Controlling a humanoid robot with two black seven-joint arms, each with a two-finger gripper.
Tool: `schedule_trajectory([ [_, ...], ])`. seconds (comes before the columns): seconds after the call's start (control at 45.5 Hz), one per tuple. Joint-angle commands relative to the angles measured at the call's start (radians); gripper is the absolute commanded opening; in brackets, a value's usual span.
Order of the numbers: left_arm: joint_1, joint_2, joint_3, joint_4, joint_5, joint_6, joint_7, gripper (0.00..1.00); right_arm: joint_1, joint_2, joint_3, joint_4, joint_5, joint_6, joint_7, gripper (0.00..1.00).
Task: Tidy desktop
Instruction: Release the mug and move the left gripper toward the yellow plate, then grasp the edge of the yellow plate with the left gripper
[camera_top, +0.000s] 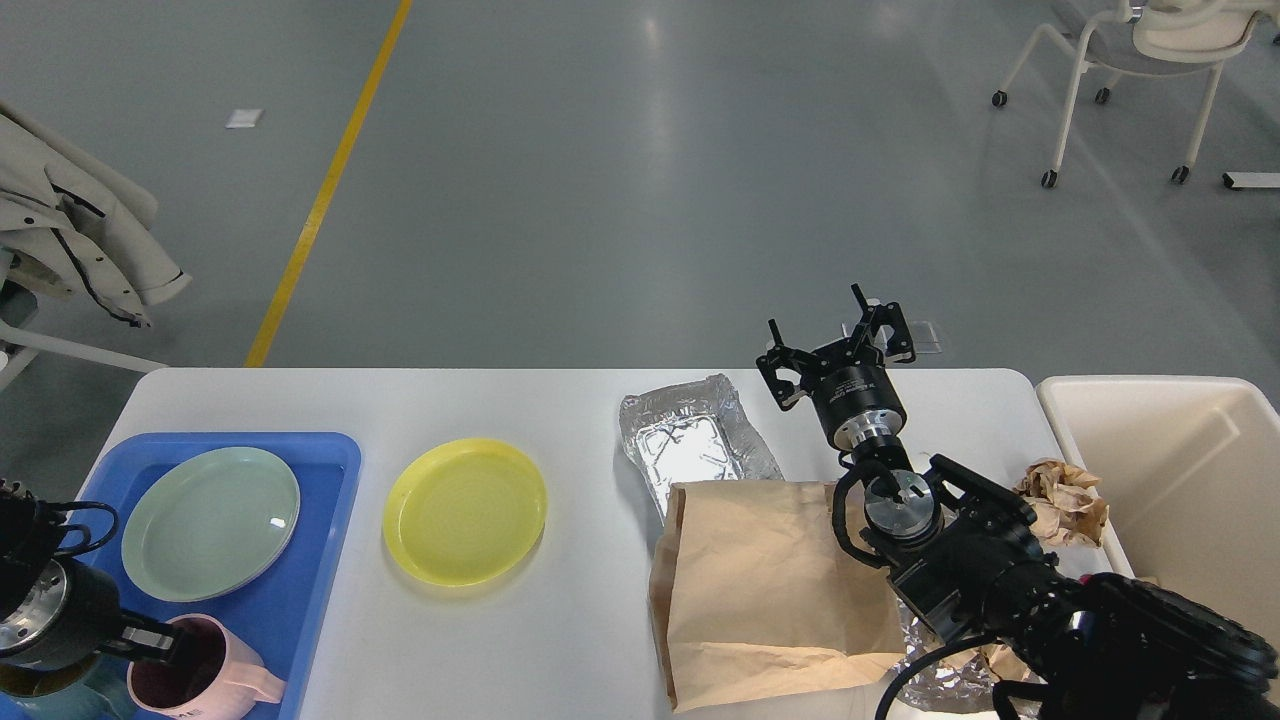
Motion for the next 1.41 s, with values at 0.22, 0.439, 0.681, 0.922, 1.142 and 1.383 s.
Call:
schedule_trajectory([
  [0.22, -0.148, 0.152, -0.427, -0.072, -0.034, -0.486, -0.016, 0.93, 0.000, 0.000, -0.001, 0.000, 0.000, -0.001, 0.000, 1.00],
  [0.439, -0.241, 0.057, -0.801, 0.012, -0.080, -0.486, 0.142, 0.93, -0.001, 0.000, -0.001, 0.000, 0.000, 0.000, 0.000, 1.00],
  [0.681, -0.034, -0.158, -0.685, 0.034, -0.065, -0.283, 0.233, 0.93, -0.001, 0.000, 0.001, 0.000, 0.000, -0.001, 0.000, 1.00],
  [0.922, 0.118, -0.284, -0.568, 0.087, -0.062, -0.068, 0.307, 0.93, 0.000, 0.000, 0.001, 0.000, 0.000, -0.001, 0.000, 1.00],
  [1.142, 0.187, -0.402, -0.567, 0.236, -0.051, -0.025, 0.317, 0.91, 0.000, 0.000, 0.001, 0.000, 0.000, -0.001, 0.000, 1.00],
  [1.383, 0.229, -0.483, -0.567, 0.336, -0.052, 0.010, 0.331, 0.88, 0.000, 0.000, 0.001, 0.000, 0.000, 0.000, 0.000, 1.00],
])
